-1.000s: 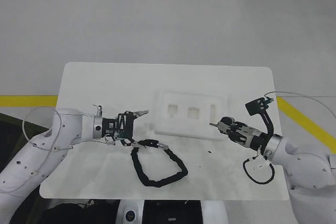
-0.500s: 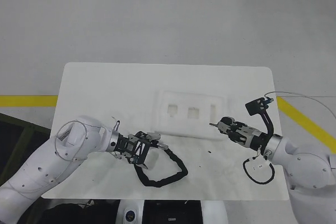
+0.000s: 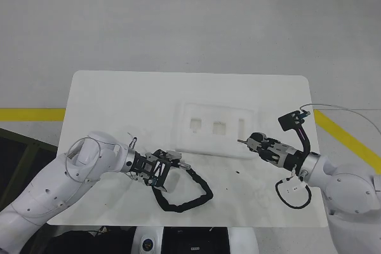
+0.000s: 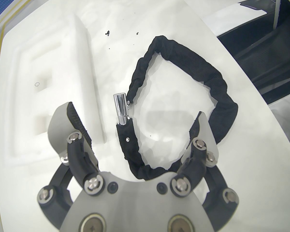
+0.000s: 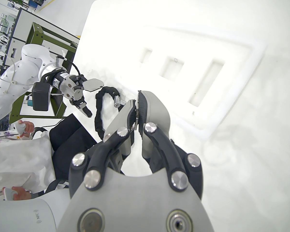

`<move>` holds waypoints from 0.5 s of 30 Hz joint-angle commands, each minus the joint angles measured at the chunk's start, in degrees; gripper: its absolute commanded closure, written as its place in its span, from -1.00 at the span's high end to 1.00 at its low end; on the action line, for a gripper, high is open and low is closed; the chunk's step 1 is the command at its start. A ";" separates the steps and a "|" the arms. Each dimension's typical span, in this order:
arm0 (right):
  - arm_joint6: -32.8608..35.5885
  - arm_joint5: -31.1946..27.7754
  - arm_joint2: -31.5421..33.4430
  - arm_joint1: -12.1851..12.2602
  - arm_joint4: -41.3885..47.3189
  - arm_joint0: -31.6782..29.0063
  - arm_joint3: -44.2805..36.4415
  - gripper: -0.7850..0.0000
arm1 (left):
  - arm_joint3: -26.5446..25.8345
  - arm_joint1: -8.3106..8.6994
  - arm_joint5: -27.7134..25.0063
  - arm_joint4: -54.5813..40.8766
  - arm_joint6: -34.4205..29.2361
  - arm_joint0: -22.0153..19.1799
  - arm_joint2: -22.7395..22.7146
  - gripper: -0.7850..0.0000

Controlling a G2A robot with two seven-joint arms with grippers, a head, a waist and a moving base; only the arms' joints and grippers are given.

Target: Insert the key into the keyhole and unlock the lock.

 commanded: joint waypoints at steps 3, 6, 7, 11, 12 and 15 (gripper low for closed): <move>0.00 0.00 0.00 0.00 0.00 0.00 0.00 -1.00 | 0.74 0.46 -1.28 -0.56 -1.37 -0.13 0.64 1.00; 0.00 0.00 0.00 0.00 0.00 0.00 0.00 -1.00 | 1.22 1.18 -1.28 0.82 0.09 -1.74 3.22 1.00; 0.00 0.00 0.00 0.00 0.00 0.00 0.00 -1.00 | 1.27 1.42 -1.28 1.31 0.69 -2.54 4.24 1.00; 0.00 0.00 0.00 0.00 0.00 0.00 0.00 -1.00 | 1.24 1.96 -1.28 1.79 2.48 -5.92 7.76 1.00; 0.00 0.00 0.00 0.00 0.00 0.00 0.00 -1.00 | 1.30 1.99 -1.28 1.69 2.53 -6.69 8.56 1.00; 0.00 0.00 0.00 0.00 0.00 0.00 0.00 -1.00 | 1.29 1.73 -1.28 0.49 2.40 -8.73 10.49 1.00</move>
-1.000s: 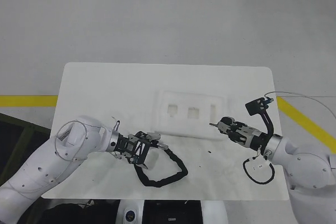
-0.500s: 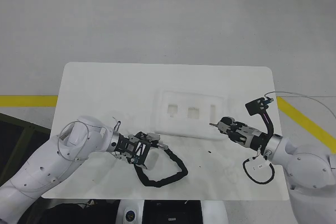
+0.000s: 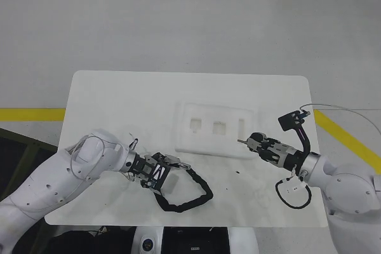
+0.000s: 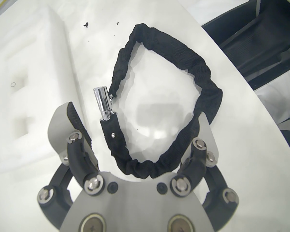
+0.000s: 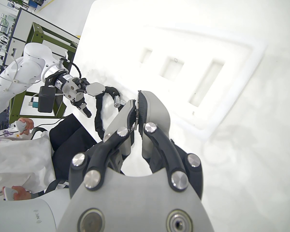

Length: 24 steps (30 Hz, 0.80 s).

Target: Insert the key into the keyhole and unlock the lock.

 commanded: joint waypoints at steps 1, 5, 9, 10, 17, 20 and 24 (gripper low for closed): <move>0.00 0.00 0.00 0.00 0.00 0.00 0.00 -1.00 | 0.09 -0.31 0.00 -0.94 -0.32 -1.16 1.21 1.00; 0.00 0.00 0.00 0.00 0.00 0.00 0.00 -1.00 | 0.85 -1.24 0.00 -2.14 -2.23 -2.85 3.45 1.00; 0.00 0.00 0.00 0.00 0.00 0.00 0.00 -1.00 | 2.31 -2.40 0.00 -3.80 -4.22 -4.12 4.79 1.00; 0.00 0.00 0.00 0.00 0.00 0.00 0.00 -1.00 | 2.65 -2.69 0.00 -4.32 -4.58 -4.32 4.92 1.00; 0.00 0.00 0.00 0.00 0.00 0.00 0.00 -1.00 | 4.36 -4.42 0.20 -5.42 -7.91 -5.04 5.56 0.96; 0.00 0.00 0.00 0.00 0.00 0.00 0.00 -1.00 | 4.58 -5.11 0.18 -5.72 -8.98 -5.22 5.90 0.85; 0.00 0.00 0.00 0.00 0.00 0.00 0.00 -1.00 | 5.21 -5.88 0.39 -5.92 -10.00 -5.38 6.18 0.67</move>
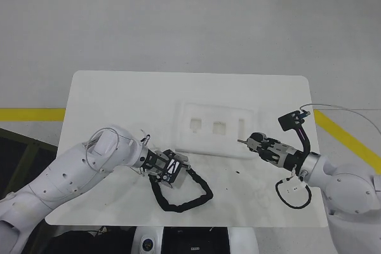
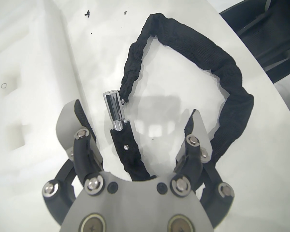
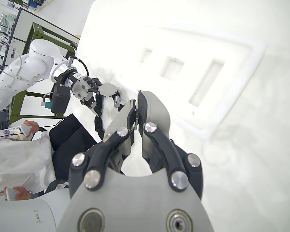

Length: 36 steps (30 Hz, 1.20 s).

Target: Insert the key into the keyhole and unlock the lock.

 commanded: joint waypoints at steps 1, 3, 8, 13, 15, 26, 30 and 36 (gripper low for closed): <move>0.00 0.00 0.00 0.00 0.00 0.00 0.00 -1.00 | 0.32 -0.36 0.08 -0.11 -0.37 -0.04 0.13 0.62; 0.00 0.00 0.00 0.00 0.00 0.00 0.00 -1.00 | 0.64 -0.71 -0.06 -0.16 -0.64 -0.11 0.29 0.57; 0.00 0.00 0.00 0.00 0.00 0.00 0.00 -1.00 | 1.68 -1.55 -0.33 -0.15 -2.48 -0.49 0.44 0.44; 0.00 0.00 0.00 0.00 0.00 0.00 0.00 -1.00 | 1.80 -2.28 -0.33 -1.07 -4.99 -0.63 0.38 0.31; 0.00 0.00 0.00 0.00 0.00 0.00 0.00 -1.00 | 2.23 -2.51 -0.33 -1.80 -5.55 -0.68 0.26 0.16; 0.00 0.00 0.00 0.00 0.00 0.00 0.00 -1.00 | 5.56 -3.68 -0.33 -6.98 -8.04 -0.72 -0.03 -0.22; 0.00 0.00 0.00 0.00 0.00 0.00 0.00 -1.00 | 7.09 -4.07 -0.33 -10.40 -8.44 -0.90 -0.20 -0.34; 0.00 0.00 0.00 0.00 0.00 0.00 0.00 -1.00 | 8.49 -4.81 -0.33 -13.84 -11.52 -2.00 1.52 -0.40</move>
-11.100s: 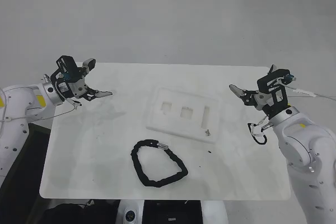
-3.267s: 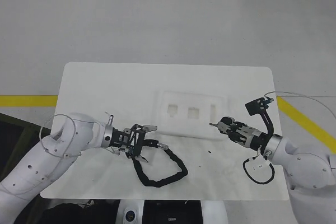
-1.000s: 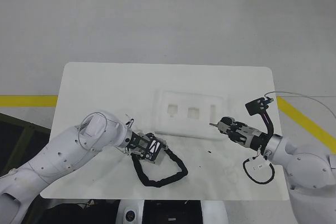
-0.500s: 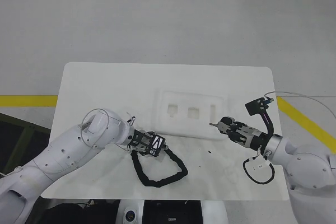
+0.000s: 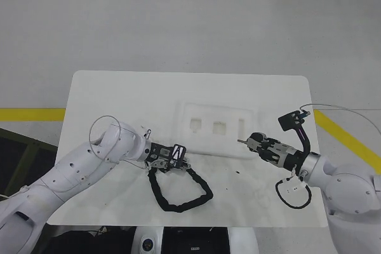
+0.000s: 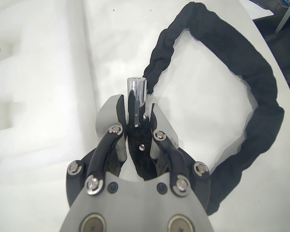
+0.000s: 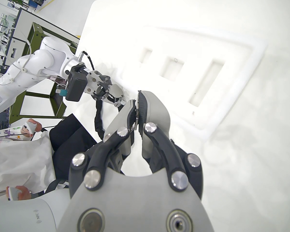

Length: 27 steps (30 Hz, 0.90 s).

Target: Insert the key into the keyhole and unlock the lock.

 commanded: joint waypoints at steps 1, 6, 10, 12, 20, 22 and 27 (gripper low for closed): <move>0.00 0.00 0.00 0.00 0.00 0.00 0.00 -1.00 | 0.19 -0.26 0.00 -0.99 -0.89 -0.51 0.76 -0.37; 0.00 0.00 0.00 0.00 0.00 0.00 0.00 -1.00 | 0.70 -0.70 0.00 -2.70 -1.88 -1.46 2.14 -0.29; 0.00 0.00 0.00 0.00 0.00 0.00 0.00 -1.00 | 1.33 -0.97 0.00 -3.41 -2.04 -1.84 2.99 -0.55; 0.00 0.00 0.00 0.00 0.00 0.00 0.00 -1.00 | 1.60 -1.08 0.00 -3.70 -2.04 -2.03 3.20 -1.00; 0.00 0.00 0.00 0.00 0.00 0.00 0.00 -1.00 | 1.50 -0.91 0.00 -4.80 -0.30 -2.11 2.51 -1.00; 0.00 0.00 0.00 0.00 0.00 0.00 0.00 -1.00 | 1.10 -0.54 0.00 -4.92 1.42 -1.80 1.66 -1.00; -0.39 -0.32 -0.63 0.00 -0.02 -0.25 -0.11 -1.00 | -0.82 1.13 1.75 -3.38 9.71 0.69 -1.54 -1.00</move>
